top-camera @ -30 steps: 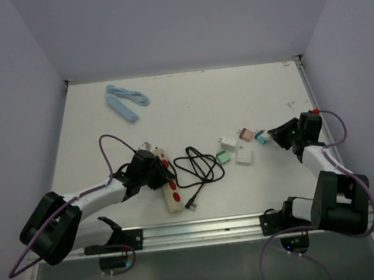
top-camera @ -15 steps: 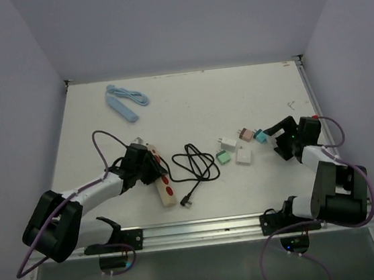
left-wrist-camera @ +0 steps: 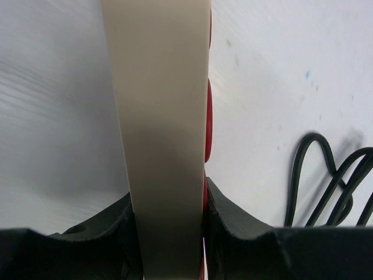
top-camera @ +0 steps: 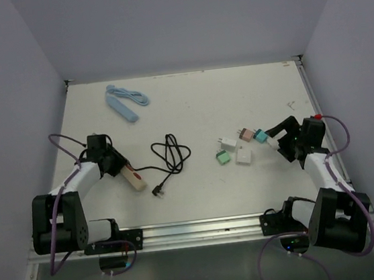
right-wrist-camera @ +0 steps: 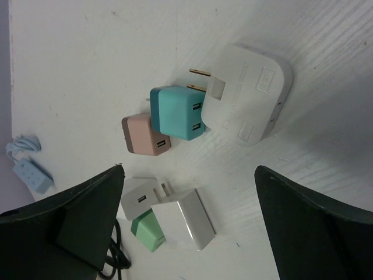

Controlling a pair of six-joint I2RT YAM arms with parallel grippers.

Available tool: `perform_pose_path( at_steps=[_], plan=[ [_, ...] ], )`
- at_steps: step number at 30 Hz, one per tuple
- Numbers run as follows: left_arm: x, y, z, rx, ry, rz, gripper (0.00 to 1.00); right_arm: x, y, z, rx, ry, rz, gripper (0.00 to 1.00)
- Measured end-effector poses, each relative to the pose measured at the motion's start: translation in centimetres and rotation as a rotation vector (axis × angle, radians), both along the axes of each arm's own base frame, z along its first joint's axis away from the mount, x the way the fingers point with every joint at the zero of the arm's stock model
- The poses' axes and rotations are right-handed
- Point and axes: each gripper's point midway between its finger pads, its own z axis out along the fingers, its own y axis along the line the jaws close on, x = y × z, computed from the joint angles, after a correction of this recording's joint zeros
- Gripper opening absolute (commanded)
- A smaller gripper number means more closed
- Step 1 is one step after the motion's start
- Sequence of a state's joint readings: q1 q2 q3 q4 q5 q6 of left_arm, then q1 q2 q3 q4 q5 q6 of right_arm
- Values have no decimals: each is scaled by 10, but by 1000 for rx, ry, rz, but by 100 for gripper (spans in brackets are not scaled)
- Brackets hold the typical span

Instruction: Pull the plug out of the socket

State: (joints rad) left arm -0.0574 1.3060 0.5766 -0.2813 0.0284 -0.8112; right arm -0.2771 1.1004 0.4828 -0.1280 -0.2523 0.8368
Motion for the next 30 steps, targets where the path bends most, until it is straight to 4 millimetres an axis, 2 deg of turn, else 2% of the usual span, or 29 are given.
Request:
perform_pose_path(
  at_steps=[6,10,13,15,17,20,22,25,30],
  plan=[
    [25,67,13,-3,-4,206,0,-4,5,-1,-6,7,33,98],
    [46,103,28,2,-29,296,0,-5,18,0,-4,5,87,98],
    [59,128,38,11,-53,353,0,-5,26,0,-9,3,121,98],
    [61,141,41,21,-60,382,0,-6,29,0,-12,0,134,98],
    [60,149,41,28,-60,397,4,-6,31,2,-17,-5,146,98],
    [59,151,39,21,-58,397,11,-6,34,2,-16,-8,161,98],
    [58,144,37,8,-55,365,13,-6,39,3,-9,-9,178,97],
    [60,126,34,-17,-49,297,16,-6,46,5,-3,-16,208,97],
    [73,82,40,-77,-91,143,27,-4,59,12,4,-37,265,97]
  ],
)
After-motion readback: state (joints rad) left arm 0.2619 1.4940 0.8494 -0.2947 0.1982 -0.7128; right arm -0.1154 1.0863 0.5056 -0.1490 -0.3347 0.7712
